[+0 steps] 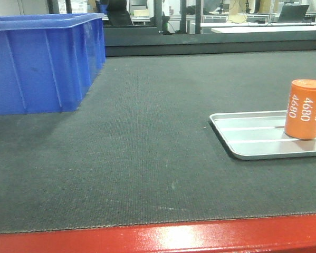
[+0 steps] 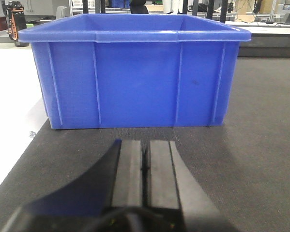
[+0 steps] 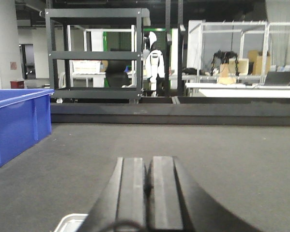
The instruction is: Grab orange capacitor from left shelf to right conveyor
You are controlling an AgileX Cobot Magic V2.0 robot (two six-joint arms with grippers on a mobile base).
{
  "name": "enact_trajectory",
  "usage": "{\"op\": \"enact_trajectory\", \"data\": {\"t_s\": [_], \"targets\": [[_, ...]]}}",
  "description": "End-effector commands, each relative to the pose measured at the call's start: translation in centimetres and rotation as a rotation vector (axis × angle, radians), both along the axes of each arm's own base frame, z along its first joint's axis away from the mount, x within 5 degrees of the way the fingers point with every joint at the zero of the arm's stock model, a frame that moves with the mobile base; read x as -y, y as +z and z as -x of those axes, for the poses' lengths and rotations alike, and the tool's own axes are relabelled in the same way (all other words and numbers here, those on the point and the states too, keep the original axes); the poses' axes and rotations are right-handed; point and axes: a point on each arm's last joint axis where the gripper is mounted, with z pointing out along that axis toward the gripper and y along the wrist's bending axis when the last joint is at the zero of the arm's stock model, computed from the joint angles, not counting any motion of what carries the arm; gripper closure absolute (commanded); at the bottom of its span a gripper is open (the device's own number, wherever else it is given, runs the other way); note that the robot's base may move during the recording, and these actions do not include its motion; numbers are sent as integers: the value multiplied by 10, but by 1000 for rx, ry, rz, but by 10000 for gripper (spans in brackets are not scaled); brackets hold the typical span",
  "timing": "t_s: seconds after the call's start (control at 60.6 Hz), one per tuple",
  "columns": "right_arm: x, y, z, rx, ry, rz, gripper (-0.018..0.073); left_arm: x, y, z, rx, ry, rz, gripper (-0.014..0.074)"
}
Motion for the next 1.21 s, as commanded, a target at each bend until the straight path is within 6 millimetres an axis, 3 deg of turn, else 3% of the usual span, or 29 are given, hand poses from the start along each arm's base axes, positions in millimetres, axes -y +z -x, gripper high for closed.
{"op": "enact_trajectory", "data": {"t_s": [0.0,0.198,1.189], "targets": [[1,3,7,137,-11,5,509,0,1,0,74,1,5,722],[1,-6,6,112,14,-71,509,0,1,0,74,1,5,722],[0,-17,3,-11,9,-23,509,0,1,0,74,1,5,722]]}}
